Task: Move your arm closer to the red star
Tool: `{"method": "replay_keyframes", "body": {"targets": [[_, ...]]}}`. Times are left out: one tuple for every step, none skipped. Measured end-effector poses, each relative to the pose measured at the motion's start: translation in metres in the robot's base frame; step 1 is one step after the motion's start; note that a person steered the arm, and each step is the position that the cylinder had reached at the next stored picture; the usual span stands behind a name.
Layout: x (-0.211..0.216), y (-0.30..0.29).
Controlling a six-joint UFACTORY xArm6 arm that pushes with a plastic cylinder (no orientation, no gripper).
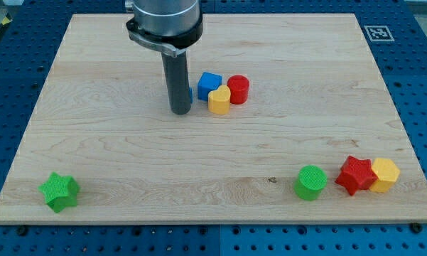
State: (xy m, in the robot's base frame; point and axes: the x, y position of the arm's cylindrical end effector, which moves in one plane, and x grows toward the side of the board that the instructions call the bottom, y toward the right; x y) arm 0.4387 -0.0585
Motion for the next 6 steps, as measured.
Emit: {"method": "replay_keyframes", "body": {"targets": [[0.008, 0.009], [0.051, 0.036], [0.105, 0.071], [0.17, 0.106], [0.18, 0.132], [0.179, 0.224]]}}
